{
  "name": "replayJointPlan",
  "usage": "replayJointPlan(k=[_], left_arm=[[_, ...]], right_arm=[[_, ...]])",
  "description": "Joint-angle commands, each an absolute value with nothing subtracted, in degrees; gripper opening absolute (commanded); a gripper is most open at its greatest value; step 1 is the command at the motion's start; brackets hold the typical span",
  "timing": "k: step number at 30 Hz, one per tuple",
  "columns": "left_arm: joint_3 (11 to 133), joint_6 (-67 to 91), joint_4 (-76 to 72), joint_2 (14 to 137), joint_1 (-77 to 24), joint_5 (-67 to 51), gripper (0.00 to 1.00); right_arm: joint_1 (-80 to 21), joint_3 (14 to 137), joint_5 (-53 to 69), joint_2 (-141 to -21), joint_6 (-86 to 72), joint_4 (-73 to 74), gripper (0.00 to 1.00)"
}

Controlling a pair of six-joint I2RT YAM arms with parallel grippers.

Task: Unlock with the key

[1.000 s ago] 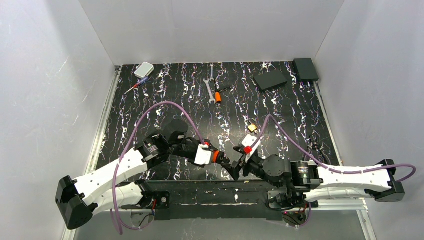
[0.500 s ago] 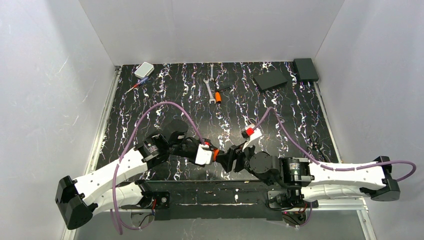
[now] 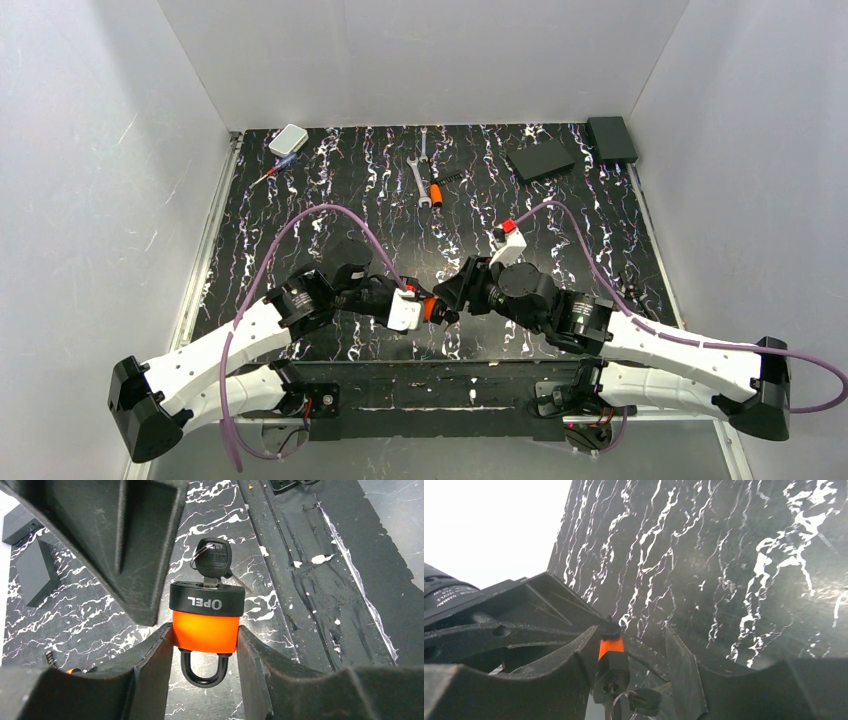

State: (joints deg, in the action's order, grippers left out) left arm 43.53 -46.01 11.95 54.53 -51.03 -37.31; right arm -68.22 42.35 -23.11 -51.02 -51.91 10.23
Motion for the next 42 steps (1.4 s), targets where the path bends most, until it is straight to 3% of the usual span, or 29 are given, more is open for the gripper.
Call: replayJointPlan(k=[1, 11, 21, 28, 30, 35, 40, 42], left_arm=[[43.2, -46.7, 9.2, 52.5, -51.2, -37.8, 0.00], [43.1, -46.7, 9.1, 52.3, -51.3, -37.8, 0.00], [42.8, -46.4, 8.6, 51.9, -51.2, -37.3, 0.00], [42.6, -46.0, 7.9, 51.6, -51.3, -36.5, 0.00], [42.6, -45.2, 7.5, 51.7, -51.2, -35.4, 0.02], [41.5, -43.1, 4.6, 50.8, -51.2, -33.1, 0.54], [39.4, -38.7, -2.3, 49.1, -51.2, -30.2, 0.88], [39.0, -37.2, -4.1, 48.6, -51.2, -29.4, 0.96]], right_arm=[[-66.1, 41.4, -13.2, -51.4, -54.4, 5.1, 0.57], [-63.0, 38.7, -2.3, -51.6, -56.2, 2.8, 0.45], [-62.3, 38.3, 3.3, -53.7, -57.5, 0.8, 0.43], [-61.9, 38.4, 4.7, -54.7, -56.0, 0.6, 0.02], [-61.8, 38.3, 4.0, -54.1, -55.0, 0.7, 0.01], [-61.6, 37.8, -0.3, -51.0, -53.0, 2.6, 0.01], [-61.5, 34.5, -6.8, -44.8, -53.0, 0.3, 0.01], [-61.5, 32.9, -9.4, -42.3, -52.1, -1.8, 0.01]])
